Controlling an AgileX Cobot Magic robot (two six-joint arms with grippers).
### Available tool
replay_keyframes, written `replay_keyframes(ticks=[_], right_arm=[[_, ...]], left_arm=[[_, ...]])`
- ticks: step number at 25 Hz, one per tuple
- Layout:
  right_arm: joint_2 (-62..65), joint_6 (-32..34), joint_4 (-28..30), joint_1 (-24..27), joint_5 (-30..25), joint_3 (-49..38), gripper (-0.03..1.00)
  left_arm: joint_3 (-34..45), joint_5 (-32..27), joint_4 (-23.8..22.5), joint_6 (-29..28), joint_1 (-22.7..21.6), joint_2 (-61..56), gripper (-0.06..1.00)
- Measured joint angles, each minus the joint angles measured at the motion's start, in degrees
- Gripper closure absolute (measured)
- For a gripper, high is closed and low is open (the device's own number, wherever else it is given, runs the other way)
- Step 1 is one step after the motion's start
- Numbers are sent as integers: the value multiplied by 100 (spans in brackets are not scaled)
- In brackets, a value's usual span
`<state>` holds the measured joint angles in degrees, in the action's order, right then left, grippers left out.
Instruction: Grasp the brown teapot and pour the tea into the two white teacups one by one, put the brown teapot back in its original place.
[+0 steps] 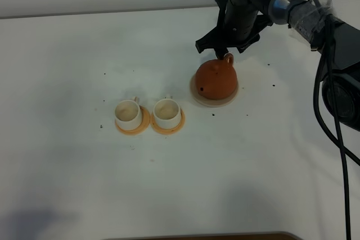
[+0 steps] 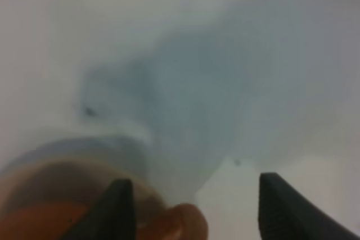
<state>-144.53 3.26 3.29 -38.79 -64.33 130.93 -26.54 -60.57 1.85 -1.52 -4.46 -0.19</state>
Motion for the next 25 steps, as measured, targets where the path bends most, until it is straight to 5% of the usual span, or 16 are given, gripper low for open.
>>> replay_keyframes(ticks=[8, 25], right_arm=[[0, 2, 234, 6, -448, 130, 46], [0, -150, 797, 6, -349, 160, 46]], left_arm=[[0, 0, 0, 0, 0, 0, 65], [0, 0, 0, 0, 0, 0, 65]])
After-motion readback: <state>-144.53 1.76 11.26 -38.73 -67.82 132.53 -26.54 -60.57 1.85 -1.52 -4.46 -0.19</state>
